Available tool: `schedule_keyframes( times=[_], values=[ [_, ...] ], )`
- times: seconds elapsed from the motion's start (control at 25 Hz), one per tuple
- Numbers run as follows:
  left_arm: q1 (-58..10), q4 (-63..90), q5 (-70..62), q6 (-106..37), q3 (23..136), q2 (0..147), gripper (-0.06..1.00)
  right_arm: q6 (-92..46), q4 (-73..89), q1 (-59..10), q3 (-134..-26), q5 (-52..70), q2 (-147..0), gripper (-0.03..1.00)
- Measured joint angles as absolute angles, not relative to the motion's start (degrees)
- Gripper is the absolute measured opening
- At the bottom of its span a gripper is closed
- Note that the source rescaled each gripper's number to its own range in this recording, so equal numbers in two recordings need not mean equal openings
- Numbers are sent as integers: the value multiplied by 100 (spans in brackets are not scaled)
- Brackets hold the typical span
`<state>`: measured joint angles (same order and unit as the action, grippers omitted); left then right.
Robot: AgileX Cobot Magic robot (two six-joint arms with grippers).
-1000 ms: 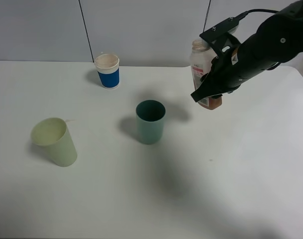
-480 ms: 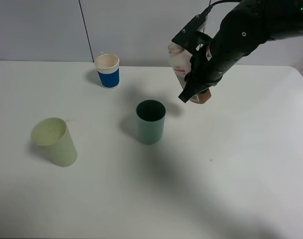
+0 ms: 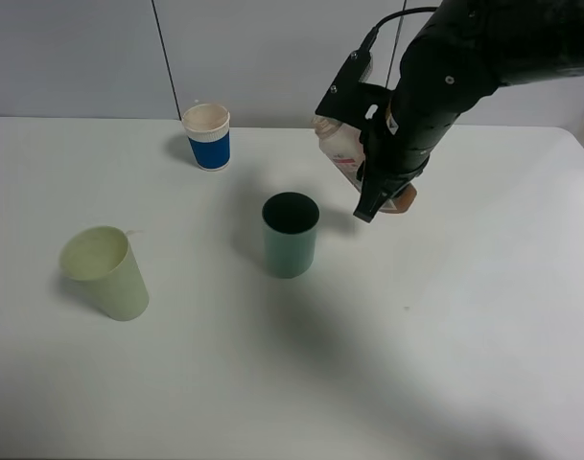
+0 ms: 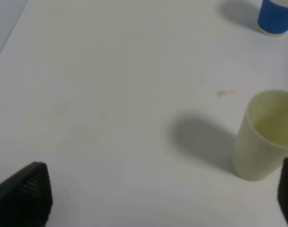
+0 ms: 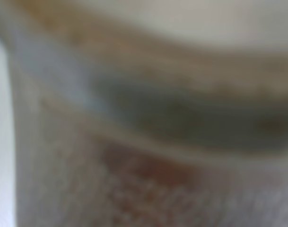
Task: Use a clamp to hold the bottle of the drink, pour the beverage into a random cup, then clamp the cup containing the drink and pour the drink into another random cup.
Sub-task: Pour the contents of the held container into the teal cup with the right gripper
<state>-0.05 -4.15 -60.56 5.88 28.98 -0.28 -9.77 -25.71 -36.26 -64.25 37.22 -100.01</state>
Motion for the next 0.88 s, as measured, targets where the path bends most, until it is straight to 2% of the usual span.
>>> schedule_keyframes(
  times=[0.88],
  values=[
    [-5,-415,-6056,588,2898,-28,88,-1484,-3871,-3932,-6425,4202,-10001,1]
  ],
)
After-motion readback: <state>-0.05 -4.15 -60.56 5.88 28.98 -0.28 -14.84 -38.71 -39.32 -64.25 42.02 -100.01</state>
